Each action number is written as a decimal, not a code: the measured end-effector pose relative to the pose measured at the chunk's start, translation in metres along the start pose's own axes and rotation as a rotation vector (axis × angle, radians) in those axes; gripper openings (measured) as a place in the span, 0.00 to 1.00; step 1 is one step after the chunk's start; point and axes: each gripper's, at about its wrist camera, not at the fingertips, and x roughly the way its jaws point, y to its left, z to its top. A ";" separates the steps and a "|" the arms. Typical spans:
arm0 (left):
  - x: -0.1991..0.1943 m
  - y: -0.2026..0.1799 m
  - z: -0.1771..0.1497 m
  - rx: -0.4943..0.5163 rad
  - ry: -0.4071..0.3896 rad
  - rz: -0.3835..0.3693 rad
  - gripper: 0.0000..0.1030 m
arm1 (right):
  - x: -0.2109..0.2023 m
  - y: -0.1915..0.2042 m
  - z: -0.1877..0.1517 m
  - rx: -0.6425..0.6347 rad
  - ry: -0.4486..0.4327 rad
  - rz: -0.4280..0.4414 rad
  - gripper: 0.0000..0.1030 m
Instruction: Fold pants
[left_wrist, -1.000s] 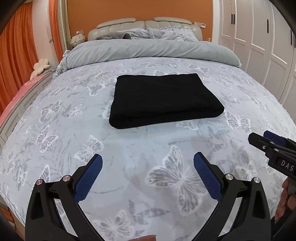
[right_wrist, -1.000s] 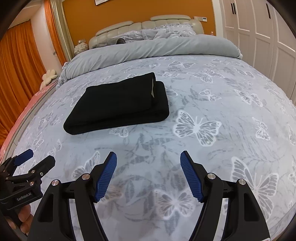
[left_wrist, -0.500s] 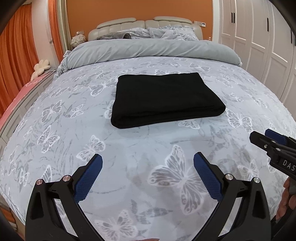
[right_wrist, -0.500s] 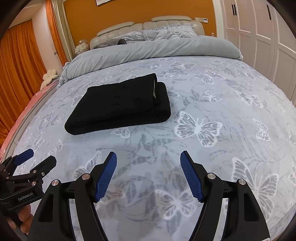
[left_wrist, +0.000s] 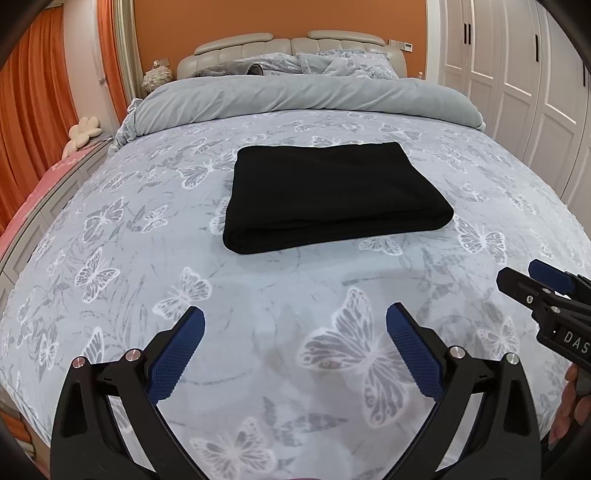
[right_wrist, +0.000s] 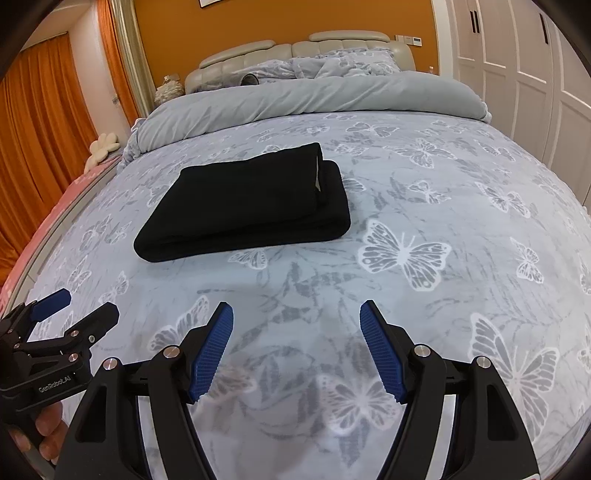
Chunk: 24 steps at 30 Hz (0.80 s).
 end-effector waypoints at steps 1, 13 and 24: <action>0.000 0.000 0.000 0.003 -0.002 0.003 0.94 | 0.000 0.001 0.000 -0.001 0.000 0.000 0.67; -0.001 -0.002 -0.001 0.011 -0.020 0.004 0.94 | 0.002 0.003 -0.002 -0.019 0.005 0.009 0.67; -0.003 -0.005 -0.002 0.029 -0.048 0.018 0.93 | 0.003 0.004 -0.002 -0.021 0.007 0.010 0.67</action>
